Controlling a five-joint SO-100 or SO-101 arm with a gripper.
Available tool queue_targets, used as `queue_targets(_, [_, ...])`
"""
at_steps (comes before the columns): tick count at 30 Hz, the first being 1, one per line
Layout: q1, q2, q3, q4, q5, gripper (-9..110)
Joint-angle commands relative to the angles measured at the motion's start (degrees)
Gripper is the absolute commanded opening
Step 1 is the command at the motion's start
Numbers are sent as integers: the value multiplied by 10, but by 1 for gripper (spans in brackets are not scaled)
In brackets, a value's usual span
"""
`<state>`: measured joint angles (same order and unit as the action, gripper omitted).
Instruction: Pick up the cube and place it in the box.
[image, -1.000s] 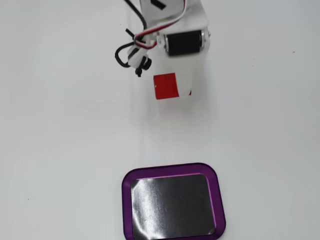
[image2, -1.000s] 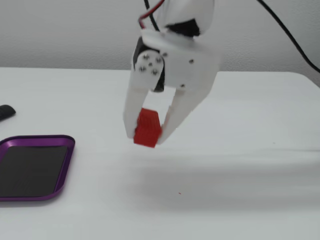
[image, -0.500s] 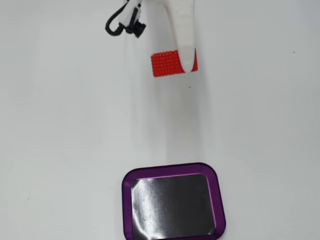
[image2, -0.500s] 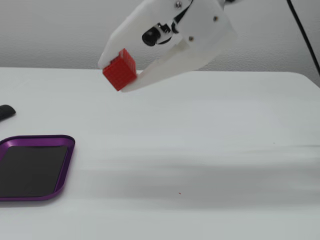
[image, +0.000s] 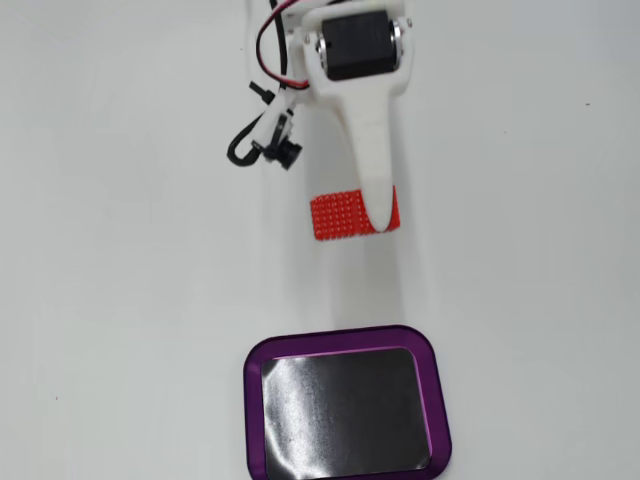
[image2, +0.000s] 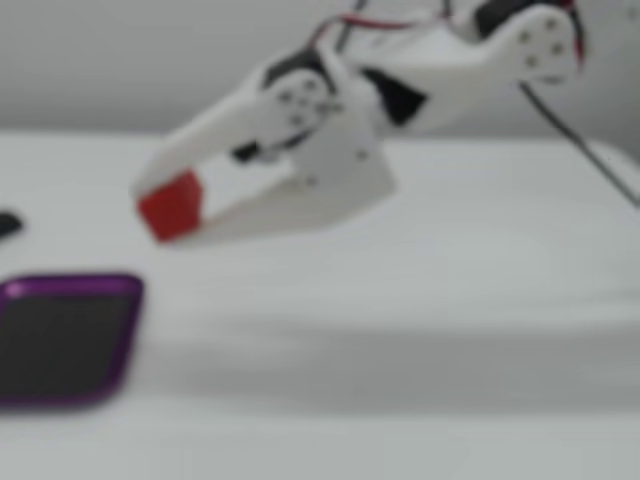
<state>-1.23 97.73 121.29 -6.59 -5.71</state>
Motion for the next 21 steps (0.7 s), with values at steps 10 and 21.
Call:
queue_targets(10, [0,-250,-303,67,4,0])
queue_targets(21, [0,-332,-473,219,3,0])
